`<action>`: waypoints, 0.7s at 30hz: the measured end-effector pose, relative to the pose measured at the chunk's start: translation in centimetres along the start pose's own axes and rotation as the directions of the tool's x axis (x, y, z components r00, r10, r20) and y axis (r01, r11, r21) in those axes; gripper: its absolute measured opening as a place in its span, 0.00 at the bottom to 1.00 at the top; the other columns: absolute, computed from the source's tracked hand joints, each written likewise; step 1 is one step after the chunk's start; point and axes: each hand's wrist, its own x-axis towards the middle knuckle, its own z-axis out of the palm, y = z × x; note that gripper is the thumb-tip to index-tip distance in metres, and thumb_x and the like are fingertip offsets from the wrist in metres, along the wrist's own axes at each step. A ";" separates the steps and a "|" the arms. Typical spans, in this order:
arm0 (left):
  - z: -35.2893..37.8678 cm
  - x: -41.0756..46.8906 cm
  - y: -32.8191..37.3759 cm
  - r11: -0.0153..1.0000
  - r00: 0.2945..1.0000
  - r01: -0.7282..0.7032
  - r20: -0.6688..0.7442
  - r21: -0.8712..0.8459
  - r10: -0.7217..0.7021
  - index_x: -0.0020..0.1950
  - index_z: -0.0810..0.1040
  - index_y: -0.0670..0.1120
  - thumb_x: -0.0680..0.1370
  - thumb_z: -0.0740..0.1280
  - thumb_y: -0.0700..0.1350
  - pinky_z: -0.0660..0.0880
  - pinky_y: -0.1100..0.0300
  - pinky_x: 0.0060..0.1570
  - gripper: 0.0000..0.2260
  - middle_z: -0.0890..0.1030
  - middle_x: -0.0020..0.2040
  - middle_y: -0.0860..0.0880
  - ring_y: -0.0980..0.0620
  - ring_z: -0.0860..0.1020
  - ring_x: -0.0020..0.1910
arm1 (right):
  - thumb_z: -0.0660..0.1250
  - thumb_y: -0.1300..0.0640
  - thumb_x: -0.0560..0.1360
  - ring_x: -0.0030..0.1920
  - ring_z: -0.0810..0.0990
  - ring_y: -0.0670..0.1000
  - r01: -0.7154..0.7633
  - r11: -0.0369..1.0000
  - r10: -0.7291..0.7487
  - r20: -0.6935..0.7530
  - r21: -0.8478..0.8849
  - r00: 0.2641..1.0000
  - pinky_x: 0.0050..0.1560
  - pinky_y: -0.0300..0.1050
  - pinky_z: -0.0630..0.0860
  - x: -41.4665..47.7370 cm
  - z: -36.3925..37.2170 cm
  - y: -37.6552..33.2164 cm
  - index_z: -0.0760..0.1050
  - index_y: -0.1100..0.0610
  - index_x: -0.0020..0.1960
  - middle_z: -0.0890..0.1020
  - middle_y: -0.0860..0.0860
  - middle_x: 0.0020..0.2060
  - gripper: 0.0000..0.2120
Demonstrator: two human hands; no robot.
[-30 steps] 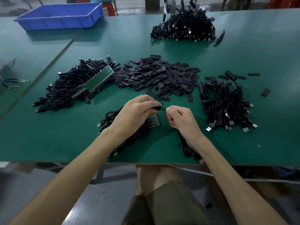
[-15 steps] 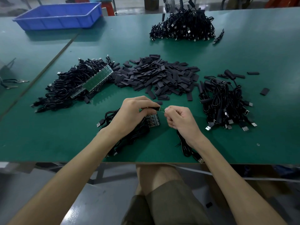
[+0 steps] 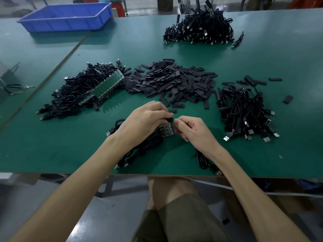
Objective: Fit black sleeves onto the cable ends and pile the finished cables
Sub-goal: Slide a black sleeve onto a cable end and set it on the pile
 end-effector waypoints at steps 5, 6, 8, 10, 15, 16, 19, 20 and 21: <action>-0.3 -0.1 0.1 0.995 0.994 -0.065 0.088 0.073 0.059 0.59 0.84 0.39 0.80 0.70 0.37 0.78 0.45 0.52 0.09 0.81 0.53 0.43 0.42 0.79 0.53 | 0.63 0.52 0.85 0.28 0.69 0.46 -0.001 0.999 0.003 0.032 -0.038 0.999 0.32 0.41 0.65 -0.1 0.2 0.1 0.81 0.58 0.43 0.73 0.46 0.25 0.16; -0.4 -0.1 0.0 0.995 0.994 -0.056 0.100 0.082 0.048 0.59 0.84 0.39 0.80 0.70 0.37 0.78 0.45 0.52 0.09 0.81 0.53 0.43 0.42 0.79 0.53 | 0.63 0.51 0.85 0.28 0.70 0.47 -0.009 0.999 0.010 0.037 -0.039 0.999 0.32 0.41 0.66 -0.2 0.2 0.1 0.81 0.56 0.43 0.73 0.46 0.25 0.16; -0.5 0.0 -0.2 0.994 0.990 -0.037 0.141 0.103 0.022 0.61 0.83 0.41 0.81 0.68 0.38 0.78 0.45 0.52 0.10 0.81 0.54 0.44 0.44 0.78 0.55 | 0.63 0.49 0.84 0.28 0.71 0.49 -0.017 0.999 0.018 0.045 -0.041 0.999 0.33 0.45 0.67 -0.1 0.3 0.1 0.81 0.54 0.43 0.75 0.48 0.25 0.16; -0.8 0.0 -0.2 0.990 0.982 -0.036 0.190 0.136 0.010 0.64 0.82 0.43 0.82 0.66 0.40 0.78 0.45 0.51 0.11 0.81 0.56 0.46 0.45 0.77 0.56 | 0.62 0.49 0.85 0.28 0.72 0.51 -0.017 0.999 0.019 0.053 -0.047 0.998 0.33 0.46 0.68 -0.1 0.2 0.1 0.81 0.55 0.43 0.78 0.49 0.25 0.17; -1.0 0.0 0.2 0.955 0.942 -0.119 0.336 0.272 0.022 0.67 0.76 0.45 0.84 0.60 0.40 0.76 0.51 0.50 0.13 0.78 0.58 0.48 0.48 0.72 0.58 | 0.62 0.48 0.84 0.28 0.74 0.51 -0.008 0.999 0.012 0.062 -0.053 0.998 0.33 0.42 0.70 0.0 0.3 0.2 0.81 0.55 0.42 0.81 0.52 0.26 0.17; -1.0 0.0 0.2 0.950 0.939 -0.131 0.343 0.283 0.027 0.67 0.76 0.45 0.84 0.60 0.39 0.76 0.51 0.50 0.13 0.77 0.58 0.48 0.48 0.72 0.58 | 0.62 0.47 0.84 0.27 0.74 0.51 -0.006 0.999 0.009 0.062 -0.049 0.998 0.33 0.42 0.70 0.0 0.4 0.2 0.81 0.53 0.42 0.81 0.52 0.26 0.17; -1.0 0.0 0.5 0.936 0.934 -0.152 0.357 0.318 0.030 0.68 0.74 0.44 0.83 0.58 0.37 0.76 0.51 0.49 0.14 0.75 0.58 0.47 0.48 0.71 0.59 | 0.63 0.49 0.84 0.28 0.75 0.53 -0.008 1.000 0.009 0.055 -0.024 0.998 0.34 0.45 0.70 0.0 0.3 0.1 0.81 0.50 0.41 0.81 0.52 0.26 0.15; -0.9 -0.1 0.5 0.934 0.934 -0.149 0.356 0.326 0.024 0.68 0.74 0.44 0.83 0.58 0.37 0.76 0.51 0.49 0.14 0.75 0.58 0.48 0.48 0.70 0.60 | 0.63 0.49 0.84 0.28 0.76 0.55 -0.011 1.000 0.011 0.052 -0.013 0.999 0.34 0.47 0.71 0.0 0.4 0.0 0.82 0.50 0.41 0.82 0.53 0.27 0.15; -0.9 -0.2 0.4 0.934 0.936 -0.142 0.351 0.328 0.019 0.68 0.73 0.45 0.84 0.57 0.38 0.76 0.52 0.50 0.14 0.74 0.59 0.48 0.48 0.70 0.60 | 0.64 0.49 0.84 0.28 0.76 0.55 -0.013 1.000 0.014 0.048 -0.006 0.999 0.34 0.48 0.72 0.0 0.4 0.0 0.82 0.50 0.41 0.82 0.53 0.27 0.15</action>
